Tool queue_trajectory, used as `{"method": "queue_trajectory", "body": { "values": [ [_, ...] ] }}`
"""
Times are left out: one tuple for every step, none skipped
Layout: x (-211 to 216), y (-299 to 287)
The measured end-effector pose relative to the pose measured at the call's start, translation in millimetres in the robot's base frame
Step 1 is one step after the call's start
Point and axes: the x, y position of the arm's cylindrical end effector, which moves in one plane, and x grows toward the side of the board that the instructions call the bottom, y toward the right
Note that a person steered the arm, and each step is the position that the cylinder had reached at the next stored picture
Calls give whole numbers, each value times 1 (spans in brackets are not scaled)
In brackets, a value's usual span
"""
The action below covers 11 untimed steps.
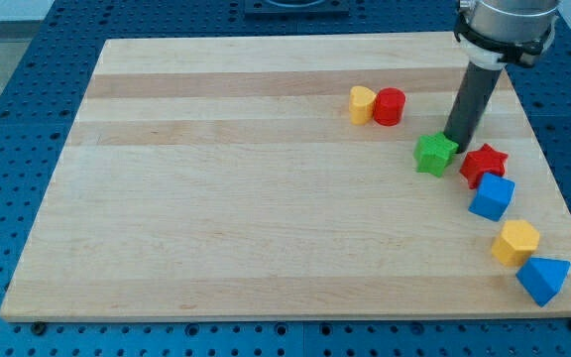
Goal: Slide the green star into the yellow circle
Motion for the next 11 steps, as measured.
{"method": "queue_trajectory", "body": {
  "values": [
    [1,-3],
    [37,-39],
    [43,-48],
    [62,-49],
    [77,-47],
    [92,-47],
    [92,-47],
    [92,-69],
    [89,-102],
    [50,-123],
    [-6,-138]
  ]
}}
